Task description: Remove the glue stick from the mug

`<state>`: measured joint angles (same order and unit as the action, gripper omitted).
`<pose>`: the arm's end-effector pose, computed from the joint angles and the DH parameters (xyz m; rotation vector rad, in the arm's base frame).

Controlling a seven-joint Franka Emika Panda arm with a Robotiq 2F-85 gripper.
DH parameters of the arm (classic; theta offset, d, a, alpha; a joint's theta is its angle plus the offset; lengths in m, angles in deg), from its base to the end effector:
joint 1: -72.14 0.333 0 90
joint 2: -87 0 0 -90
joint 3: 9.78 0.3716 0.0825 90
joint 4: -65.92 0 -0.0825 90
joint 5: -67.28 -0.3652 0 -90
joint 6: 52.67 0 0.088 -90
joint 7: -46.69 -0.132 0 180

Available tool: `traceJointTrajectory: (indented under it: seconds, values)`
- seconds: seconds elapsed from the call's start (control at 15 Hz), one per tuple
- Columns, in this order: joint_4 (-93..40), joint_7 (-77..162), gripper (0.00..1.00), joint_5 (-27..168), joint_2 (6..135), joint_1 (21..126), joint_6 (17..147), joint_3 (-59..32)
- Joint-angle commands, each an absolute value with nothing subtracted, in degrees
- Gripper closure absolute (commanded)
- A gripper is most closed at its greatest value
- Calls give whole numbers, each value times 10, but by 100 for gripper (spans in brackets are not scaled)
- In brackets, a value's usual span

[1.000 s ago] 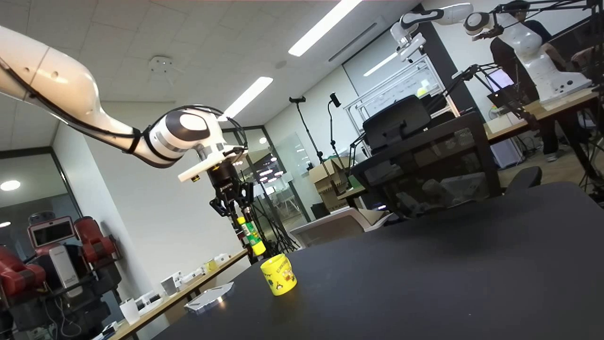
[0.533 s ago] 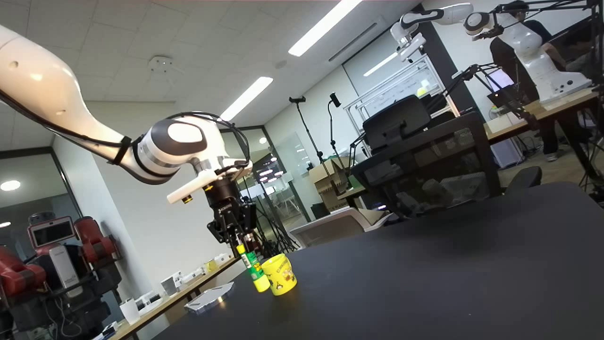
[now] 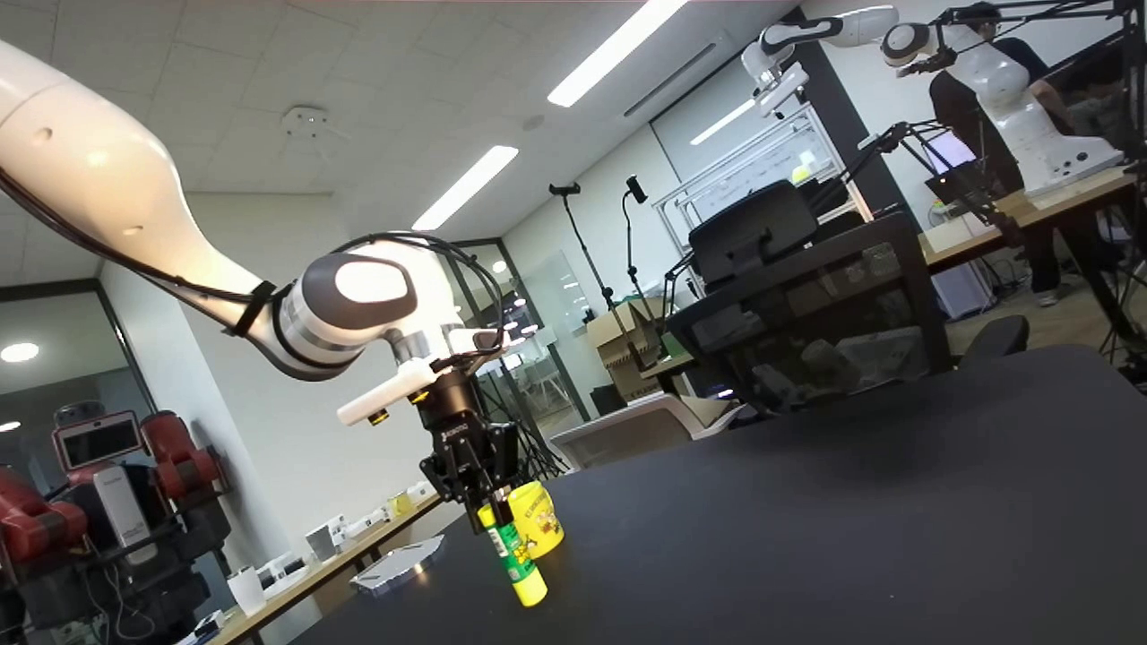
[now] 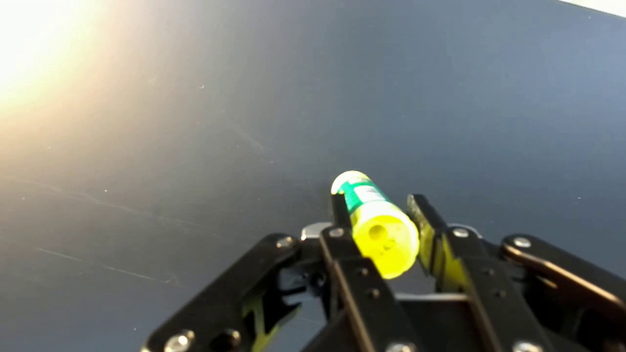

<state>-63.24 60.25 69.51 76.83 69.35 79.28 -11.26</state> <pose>0.5162 -0.0399 0.3188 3.1092 0.2965 -0.2067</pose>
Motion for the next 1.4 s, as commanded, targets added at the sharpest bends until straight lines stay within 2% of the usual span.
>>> traceJointTrajectory:
  seconds: [0.0, 1.33]
  values:
    - [-636, 585, 91, 701, 756, 690, 808, -117]
    - [-630, 556, 91, 707, 721, 691, 827, -128]
